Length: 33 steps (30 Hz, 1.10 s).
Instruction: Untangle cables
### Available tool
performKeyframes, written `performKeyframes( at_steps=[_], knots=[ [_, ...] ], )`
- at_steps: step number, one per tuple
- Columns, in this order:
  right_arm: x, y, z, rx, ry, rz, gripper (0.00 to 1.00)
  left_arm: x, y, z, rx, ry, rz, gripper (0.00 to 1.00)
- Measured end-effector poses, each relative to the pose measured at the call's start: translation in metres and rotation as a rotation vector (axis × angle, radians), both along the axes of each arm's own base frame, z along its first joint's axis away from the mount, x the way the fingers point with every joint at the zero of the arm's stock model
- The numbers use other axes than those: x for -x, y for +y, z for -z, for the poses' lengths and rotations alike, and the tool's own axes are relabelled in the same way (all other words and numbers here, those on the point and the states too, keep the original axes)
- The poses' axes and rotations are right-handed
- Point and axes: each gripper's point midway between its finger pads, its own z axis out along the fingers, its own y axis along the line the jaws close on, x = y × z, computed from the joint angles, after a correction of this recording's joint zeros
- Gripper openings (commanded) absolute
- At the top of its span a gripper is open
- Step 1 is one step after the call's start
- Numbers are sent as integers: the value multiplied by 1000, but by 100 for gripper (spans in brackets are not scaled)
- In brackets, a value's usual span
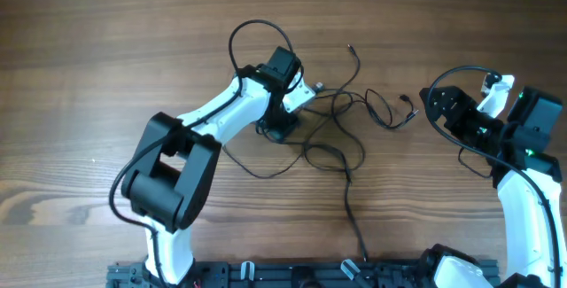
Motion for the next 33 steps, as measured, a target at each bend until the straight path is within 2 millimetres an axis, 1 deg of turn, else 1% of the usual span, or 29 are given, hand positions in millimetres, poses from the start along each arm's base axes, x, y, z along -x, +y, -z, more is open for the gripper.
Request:
performKeyframes(
  at_steps=[1, 2, 5, 7, 9, 11, 13, 14, 15, 16, 17, 18, 19, 20, 21, 22, 23, 24, 25, 27, 28, 29, 30, 31, 33],
  knots=[
    [2, 1, 2, -5, 14, -1, 100, -4, 1, 1, -7, -14, -1, 4],
    [4, 2, 4, -10, 27, -1, 100, -3, 2, 1, -13, -13, 2, 4],
    [6, 10, 5, -2, 30, -34, 100, 8, 10, 2, -47, 31, 6, 4],
    [5, 25, 5, 10, 21, -91, 100, 19, 17, -2, -74, 75, 6, 4],
    [3, 49, 2, 26, -3, -171, 100, 24, 19, -18, -72, 77, 6, 4],
    [0, 72, -1, 63, -40, -250, 100, 17, 9, -63, 12, -8, 9, 4],
    [-6, 93, -5, 145, -118, -341, 100, 14, -1, -121, 129, -130, 19, 4],
    [-11, 105, -9, 185, -175, -390, 100, 14, -3, -143, 168, -177, 24, 4],
    [-17, 116, -11, 214, -222, -431, 100, 15, -4, -161, 199, -214, 28, 4],
    [-22, 132, -9, 237, -267, -491, 100, 18, -5, -180, 232, -254, 32, 4],
    [-27, 143, -8, 244, -304, -527, 100, 20, -5, -188, 246, -267, 35, 4],
    [-32, 155, -4, 248, -331, -563, 99, 20, -4, -188, 245, -266, 35, 4],
    [-35, 164, 3, 246, -340, -593, 95, 25, -3, -184, 241, -240, 36, 4],
    [-36, 176, 20, 237, -322, -631, 81, 26, -3, -183, 239, -230, 37, 4],
    [-35, 181, 29, 231, -305, -646, 69, 28, -3, -182, 241, -220, 39, 4],
    [-34, 185, 42, 220, -272, -660, 53, 29, -4, -182, 243, -217, 39, 4],
    [-33, 188, 55, 214, -241, -672, 41, 30, -4, -181, 244, -211, 36, 4],
    [-32, 188, 64, 212, -216, -674, 21, 30, -4, -181, 245, -208, 32, 4],
    [-31, 187, 72, 215, -192, -674, 6, 30, -4, -181, 244, -207, 32, 4],
    [-31, 179, 89, 247, -130, -647, 4, 30, -2, -180, 233, -209, 20, 4],
    [-30, 172, 98, 273, -85, -613, 4, 26, 4, -179, 205, -223, -10, 4],
    [-32, 166, 101, 288, -61, -581, 4, 22, 11, -178, 172, -239, -51, 4],
    [-33, 159, 104, 296, -35, -550, 4, 18, 19, -177, 132, -254, -98, 4],
    [-34, 148, 109, 305, 1, -504, 4, 14, 29, -176, 95, -267, -144, 4],
    [-33, 115, 120, 323, 95, -392, 4, 0, 63, -179, 15, -313, -284, 4]
  ],
)
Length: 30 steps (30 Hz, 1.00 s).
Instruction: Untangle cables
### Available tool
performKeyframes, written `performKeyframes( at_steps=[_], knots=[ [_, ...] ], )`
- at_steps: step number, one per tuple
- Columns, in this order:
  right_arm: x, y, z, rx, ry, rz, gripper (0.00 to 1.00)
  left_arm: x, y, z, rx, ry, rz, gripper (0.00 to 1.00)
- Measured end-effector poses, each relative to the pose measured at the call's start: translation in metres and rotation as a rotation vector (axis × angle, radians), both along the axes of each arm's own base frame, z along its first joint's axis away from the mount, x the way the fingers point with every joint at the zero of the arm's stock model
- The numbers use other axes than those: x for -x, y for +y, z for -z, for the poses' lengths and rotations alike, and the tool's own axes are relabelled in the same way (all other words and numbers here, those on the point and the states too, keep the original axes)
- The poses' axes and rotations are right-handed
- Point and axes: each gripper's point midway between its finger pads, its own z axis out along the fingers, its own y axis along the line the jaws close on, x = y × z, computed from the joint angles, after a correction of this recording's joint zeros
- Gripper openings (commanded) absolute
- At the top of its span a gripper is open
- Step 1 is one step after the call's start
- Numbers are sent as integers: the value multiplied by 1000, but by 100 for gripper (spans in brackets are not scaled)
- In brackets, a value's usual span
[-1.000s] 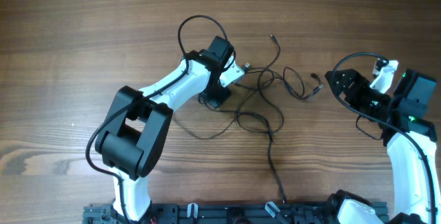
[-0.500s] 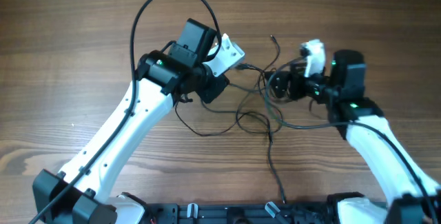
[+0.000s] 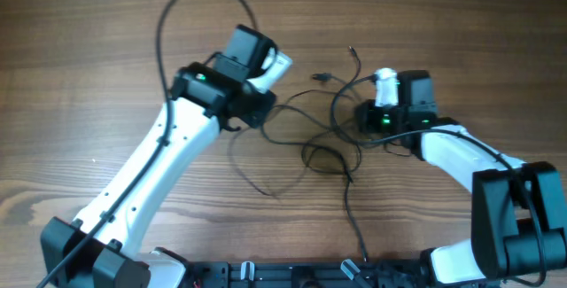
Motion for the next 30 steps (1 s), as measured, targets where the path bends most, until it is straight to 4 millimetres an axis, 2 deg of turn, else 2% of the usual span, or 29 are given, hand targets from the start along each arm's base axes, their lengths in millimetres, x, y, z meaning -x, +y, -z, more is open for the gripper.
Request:
performKeyframes(
  at_steps=[3, 5, 6, 7, 8, 9, 10, 11, 12, 15, 17, 18, 20, 23, 24, 25, 27, 30],
  knots=[
    [6, -61, 13, 32, 94, 198, 4, -21, 65, -23, 5, -92, -281, 4],
    [17, -96, 19, 34, 158, 307, 4, -33, 121, -51, 76, -204, -537, 4],
    [23, -110, 20, 24, 184, 351, 5, -34, 139, -60, 110, -238, -615, 4],
    [26, -118, 19, 7, 190, 369, 6, -35, 153, -68, 172, -258, -672, 6],
    [27, -122, 16, -31, 185, 361, 12, -37, 156, -76, 291, -255, -682, 9],
    [26, -119, 13, -62, 173, 334, 21, -37, 150, -78, 362, -234, -658, 15],
    [25, -113, 10, -88, 159, 300, 59, -36, 138, -80, 431, -205, -607, 22],
    [23, -106, 6, -119, 141, 267, 100, -36, 121, -80, 494, -171, -534, 37],
    [21, -100, 3, -146, 130, 246, 100, -35, 100, -80, 551, -132, -457, 53],
    [19, -92, -5, -190, 107, 209, 100, -32, 31, -63, 638, -2, -227, 63],
    [19, -90, -14, -197, 85, 202, 100, -29, -10, -47, 622, 43, -64, 76],
    [17, -91, -21, -194, 63, 201, 100, -27, -44, -33, 601, 61, 76, 77],
    [18, -93, -40, -188, 21, 203, 100, -25, -79, -13, 573, 73, 210, 78],
    [19, -95, -79, -168, -87, 200, 100, -28, -119, 28, 497, 81, 325, 78],
    [20, -96, -91, -159, -118, 199, 100, -27, -132, 50, 461, 100, 355, 78],
    [21, -96, -97, -151, -136, 201, 100, -23, -141, 72, 425, 127, 387, 78],
    [22, -99, -106, -128, -165, 212, 100, -16, -152, 100, 379, 161, 434, 79],
    [27, -100, -105, -117, -148, 224, 100, -14, -170, 127, 343, 157, 494, 79]
  ],
)
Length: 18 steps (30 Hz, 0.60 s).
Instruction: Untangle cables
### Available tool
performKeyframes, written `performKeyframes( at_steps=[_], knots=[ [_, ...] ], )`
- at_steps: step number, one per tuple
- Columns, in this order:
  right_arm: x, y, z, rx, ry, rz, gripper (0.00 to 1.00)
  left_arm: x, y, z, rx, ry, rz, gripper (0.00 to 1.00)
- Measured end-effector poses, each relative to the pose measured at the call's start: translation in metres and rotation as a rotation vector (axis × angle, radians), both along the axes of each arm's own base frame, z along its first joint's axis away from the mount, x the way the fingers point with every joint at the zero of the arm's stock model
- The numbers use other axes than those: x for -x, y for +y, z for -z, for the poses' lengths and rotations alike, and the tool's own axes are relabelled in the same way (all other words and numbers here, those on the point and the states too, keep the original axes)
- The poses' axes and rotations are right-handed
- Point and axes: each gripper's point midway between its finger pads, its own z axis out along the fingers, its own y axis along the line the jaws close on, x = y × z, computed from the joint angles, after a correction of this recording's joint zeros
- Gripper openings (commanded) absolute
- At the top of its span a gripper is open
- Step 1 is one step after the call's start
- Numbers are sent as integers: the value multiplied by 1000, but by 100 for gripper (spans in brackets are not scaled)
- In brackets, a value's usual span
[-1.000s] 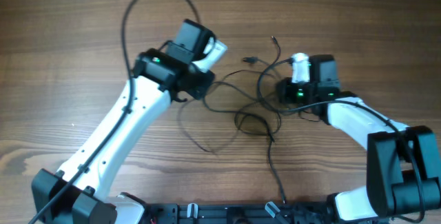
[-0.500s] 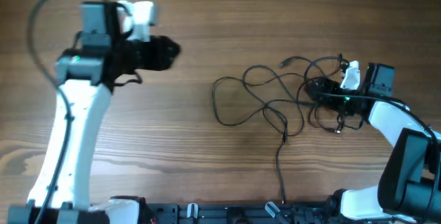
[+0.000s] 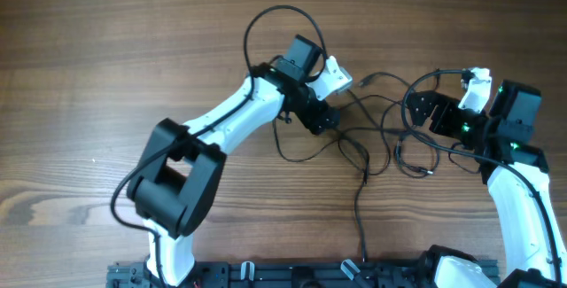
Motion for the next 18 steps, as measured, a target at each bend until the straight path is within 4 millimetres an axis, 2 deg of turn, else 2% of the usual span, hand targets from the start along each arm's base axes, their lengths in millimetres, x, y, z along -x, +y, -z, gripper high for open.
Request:
performKeyframes(
  at_steps=[2, 3, 4, 5, 7, 10, 11, 13, 15, 18],
  knots=[
    [4, 0, 4, -1, 23, 4, 100, -5, -14, 16, 8, -36, 25, 76],
    [5, 0, 5, -3, 31, 5, 100, -5, -17, 24, 2, -34, 31, 67],
    [8, 1, 7, -6, 46, 5, 100, -4, -20, 31, -1, -34, 38, 6],
    [10, 1, 9, -10, 59, 6, 100, -3, -24, 44, -11, -32, 58, 4],
    [13, 2, 11, -13, 77, 7, 100, -2, -26, 49, -31, -42, 58, 4],
    [14, 2, 12, -30, 93, 24, 100, -4, -19, 50, -72, -50, 29, 4],
    [16, 3, 13, -46, 110, 39, 100, -5, -11, 46, -102, -47, -14, 4],
    [19, 3, 16, -63, 134, 54, 100, -14, 0, 23, -115, -74, -107, 4],
    [21, 5, 17, -75, 150, 58, 100, -30, 13, -49, -38, -165, -227, 4],
    [21, 9, 16, -83, 150, 47, 100, -34, 49, -188, 158, -370, -358, 4]
  ],
)
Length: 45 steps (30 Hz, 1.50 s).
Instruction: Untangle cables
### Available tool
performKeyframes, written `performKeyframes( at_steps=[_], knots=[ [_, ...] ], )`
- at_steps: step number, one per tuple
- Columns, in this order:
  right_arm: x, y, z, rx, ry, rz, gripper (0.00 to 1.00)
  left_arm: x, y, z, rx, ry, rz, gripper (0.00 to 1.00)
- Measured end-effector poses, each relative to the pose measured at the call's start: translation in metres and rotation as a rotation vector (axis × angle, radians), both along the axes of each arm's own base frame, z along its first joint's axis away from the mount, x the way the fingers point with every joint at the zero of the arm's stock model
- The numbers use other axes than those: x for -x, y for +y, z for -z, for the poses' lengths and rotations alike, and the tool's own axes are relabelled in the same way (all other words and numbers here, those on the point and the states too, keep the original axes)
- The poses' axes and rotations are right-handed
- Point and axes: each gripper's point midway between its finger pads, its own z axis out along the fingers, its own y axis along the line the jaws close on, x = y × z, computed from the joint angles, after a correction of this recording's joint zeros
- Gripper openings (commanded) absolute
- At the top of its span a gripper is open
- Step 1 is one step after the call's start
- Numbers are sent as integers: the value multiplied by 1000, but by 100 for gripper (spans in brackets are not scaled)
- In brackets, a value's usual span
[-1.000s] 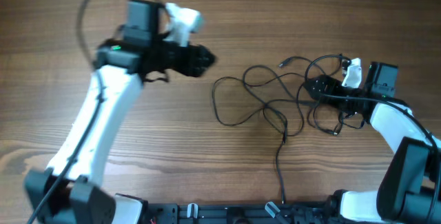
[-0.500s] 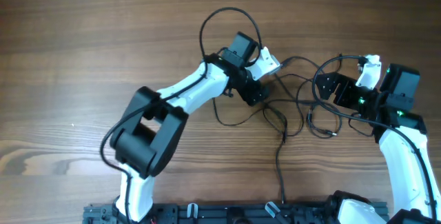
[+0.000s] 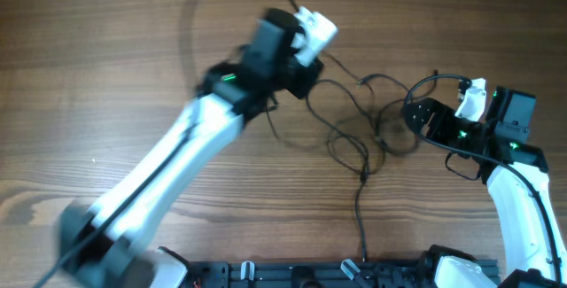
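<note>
A thin black cable (image 3: 356, 137) lies in loose crossing loops at the table's middle, one plug end (image 3: 363, 81) up top and a long tail running to the front edge. My left gripper (image 3: 299, 82) is raised and blurred at the tangle's upper left, with strands running out from under it; it looks shut on the cable. My right gripper (image 3: 420, 121) sits at the tangle's right edge, and blurred strands reach its fingers; it looks shut on the cable too.
The wooden table (image 3: 106, 75) carries nothing else. The left arm (image 3: 168, 164) crosses the left half diagonally. Each arm's own black lead arcs above its wrist. The arm bases and a black rail (image 3: 292, 275) line the front edge.
My left arm has risen and its gripper moved up and slightly left. The loops have drawn together and shifted up, and the low right loop is gone. The right gripper barely moved.
First my left gripper was down on the tangle's left side and the right arm stood off at the right. Then the right gripper was at the middle of the tangle. Then it was back right with loops drawn after it. Now the left pulls up-left.
</note>
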Motion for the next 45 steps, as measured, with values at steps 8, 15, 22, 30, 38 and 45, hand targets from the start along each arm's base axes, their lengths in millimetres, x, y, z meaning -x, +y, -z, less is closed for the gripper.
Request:
performKeyframes(
  at_steps=[8, 15, 22, 30, 38, 45],
  knots=[
    [-10, 94, -1, -9, -74, -290, 100, -9, 110, -107, 348, -52, -281, 4],
    [-2, 171, 48, 37, -59, -565, 99, -5, 118, -114, 462, 19, -216, 4],
    [-1, 195, 60, 99, -169, -751, 4, 9, 105, -121, 526, 66, -104, 4],
    [-38, 208, -69, 20, -528, -700, 6, 45, 52, -93, 673, 470, 14, 4],
    [-44, 200, -64, 59, -482, -649, 100, 121, 1, -125, 737, 369, 750, 4],
    [-12, 182, -14, 152, -273, -709, 100, 71, 73, -165, 763, 109, 639, 4]
  ],
)
